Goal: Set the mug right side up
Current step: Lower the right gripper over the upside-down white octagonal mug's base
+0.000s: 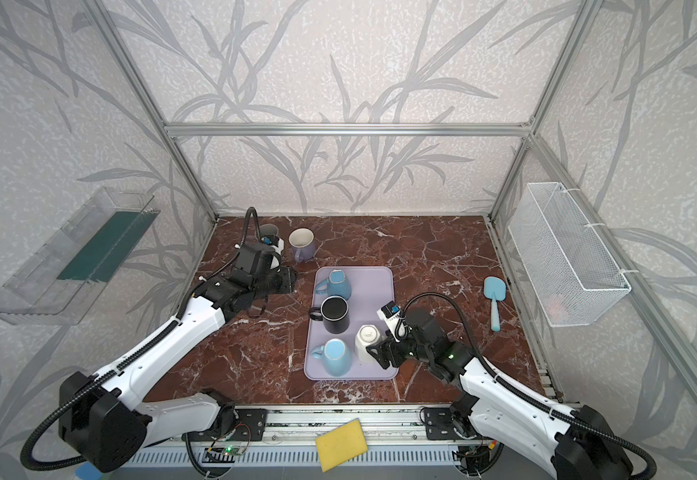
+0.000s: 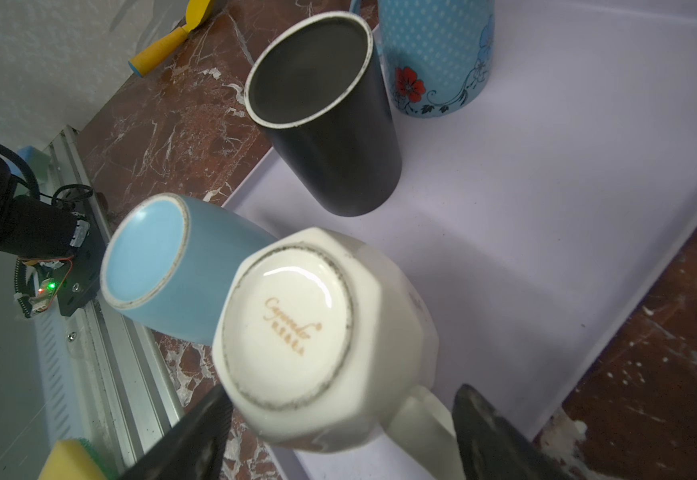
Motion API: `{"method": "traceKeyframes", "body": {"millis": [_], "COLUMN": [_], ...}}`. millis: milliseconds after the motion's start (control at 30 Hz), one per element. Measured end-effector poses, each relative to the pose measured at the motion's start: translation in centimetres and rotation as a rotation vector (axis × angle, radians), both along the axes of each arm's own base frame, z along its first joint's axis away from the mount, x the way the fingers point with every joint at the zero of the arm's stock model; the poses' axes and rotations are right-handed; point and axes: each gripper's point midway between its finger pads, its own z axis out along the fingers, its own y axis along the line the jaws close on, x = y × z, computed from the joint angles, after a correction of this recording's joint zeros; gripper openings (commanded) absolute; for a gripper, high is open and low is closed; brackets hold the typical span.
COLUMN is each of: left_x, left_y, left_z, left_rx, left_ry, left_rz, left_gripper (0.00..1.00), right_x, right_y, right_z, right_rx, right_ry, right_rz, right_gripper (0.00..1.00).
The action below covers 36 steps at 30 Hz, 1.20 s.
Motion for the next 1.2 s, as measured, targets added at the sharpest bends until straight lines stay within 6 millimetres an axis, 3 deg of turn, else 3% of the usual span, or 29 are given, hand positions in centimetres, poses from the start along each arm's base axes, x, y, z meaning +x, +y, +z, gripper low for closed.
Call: {"method": "traceKeyframes", "body": {"millis": [300, 567, 1200], "left_x": [0.0, 0.0, 0.0], "left_y": [0.0, 0.0, 0.0], "left_z": [0.0, -0.1, -0.1], "left_rx": [0.002, 0.003, 0.003], "left_ry": [0.0, 0.002, 0.002], "left_rz": [-0.001, -0.001, -0.001], "left_gripper": [0.37, 0.37, 0.37], "right_x": [0.2, 0.2, -0.7], "right_y": [0.1, -0.6, -0.8], "right_z": [-0.8, -0.4, -1.0], "right_rx": [-0.029, -0.038, -0.16], "right_ry": [0.027, 0.016, 0.021], "right_rz": [-0.001, -0.03, -0.045], "right_gripper": [0.76, 0.49, 0.34]}}
